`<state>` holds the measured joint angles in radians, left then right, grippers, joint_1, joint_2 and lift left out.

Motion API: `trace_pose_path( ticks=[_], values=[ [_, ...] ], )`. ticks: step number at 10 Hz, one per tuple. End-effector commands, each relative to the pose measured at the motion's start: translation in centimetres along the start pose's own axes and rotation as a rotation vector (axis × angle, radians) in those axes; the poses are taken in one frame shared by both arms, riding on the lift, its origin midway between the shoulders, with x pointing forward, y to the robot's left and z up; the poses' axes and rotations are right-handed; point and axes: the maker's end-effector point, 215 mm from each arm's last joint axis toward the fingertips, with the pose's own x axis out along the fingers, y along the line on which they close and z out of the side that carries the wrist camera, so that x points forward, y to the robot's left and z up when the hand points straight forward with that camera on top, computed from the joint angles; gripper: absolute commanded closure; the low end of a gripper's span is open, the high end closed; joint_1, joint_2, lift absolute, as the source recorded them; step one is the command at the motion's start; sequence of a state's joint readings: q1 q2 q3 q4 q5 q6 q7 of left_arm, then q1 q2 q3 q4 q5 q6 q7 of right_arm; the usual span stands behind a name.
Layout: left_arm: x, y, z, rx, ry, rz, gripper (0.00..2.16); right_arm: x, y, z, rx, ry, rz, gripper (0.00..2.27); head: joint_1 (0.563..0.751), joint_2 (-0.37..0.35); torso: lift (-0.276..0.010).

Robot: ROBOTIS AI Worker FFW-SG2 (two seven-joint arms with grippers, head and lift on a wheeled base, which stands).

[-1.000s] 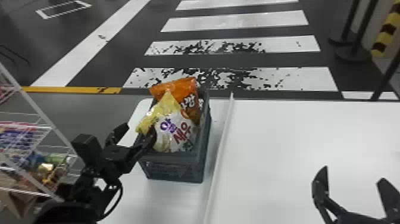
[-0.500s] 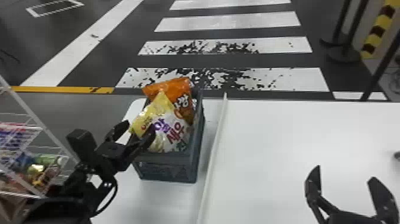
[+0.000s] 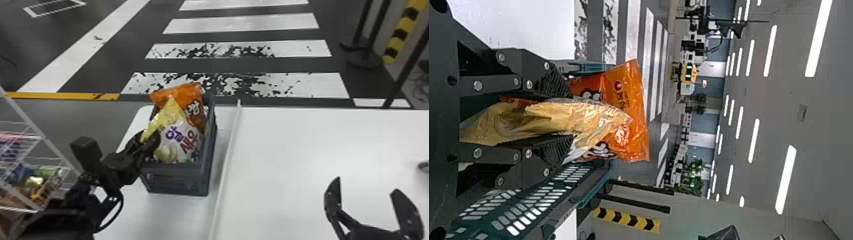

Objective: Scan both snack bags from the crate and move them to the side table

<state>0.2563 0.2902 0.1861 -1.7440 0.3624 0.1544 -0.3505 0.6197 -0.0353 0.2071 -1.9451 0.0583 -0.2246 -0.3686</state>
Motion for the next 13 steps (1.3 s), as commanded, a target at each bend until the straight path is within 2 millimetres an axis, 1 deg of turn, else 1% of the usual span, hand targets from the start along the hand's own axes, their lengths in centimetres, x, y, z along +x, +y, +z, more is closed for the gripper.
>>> trace_pose_path(
  ticks=[1,2,3,4,7,10,13],
  values=[
    [0.0,0.6,-2.2,-0.026,0.079,0.027,2.09,0.0,0.1,0.0,0.001,0.0,0.002,0.09,0.695,0.164,-0.099],
    [0.0,0.6,-1.4,-0.018,0.067,0.026,2.14,0.0,0.1,0.1,0.001,-0.001,0.002,0.09,0.695,0.169,-0.099],
    [-0.1,0.5,-0.5,0.014,0.056,0.028,2.14,0.0,0.1,0.1,0.001,-0.001,0.002,0.09,0.695,0.173,-0.099],
    [-0.4,0.2,0.8,0.026,0.032,0.028,2.14,0.0,0.2,0.1,0.002,-0.001,0.003,0.09,0.695,0.172,-0.099],
    [-1.2,-1.3,6.1,0.074,-0.075,0.012,2.14,-0.1,0.1,-0.1,0.001,0.002,0.001,0.09,0.695,0.168,-0.099],
    [-2.1,-2.4,9.0,0.093,-0.138,0.016,2.14,-0.2,0.1,-0.1,0.001,0.004,0.001,0.09,0.695,0.159,-0.099],
    [-3.4,-2.4,13.7,0.134,-0.215,0.034,2.14,-0.2,0.2,0.0,-0.002,0.001,0.004,0.09,0.695,0.157,-0.099]
  ],
)
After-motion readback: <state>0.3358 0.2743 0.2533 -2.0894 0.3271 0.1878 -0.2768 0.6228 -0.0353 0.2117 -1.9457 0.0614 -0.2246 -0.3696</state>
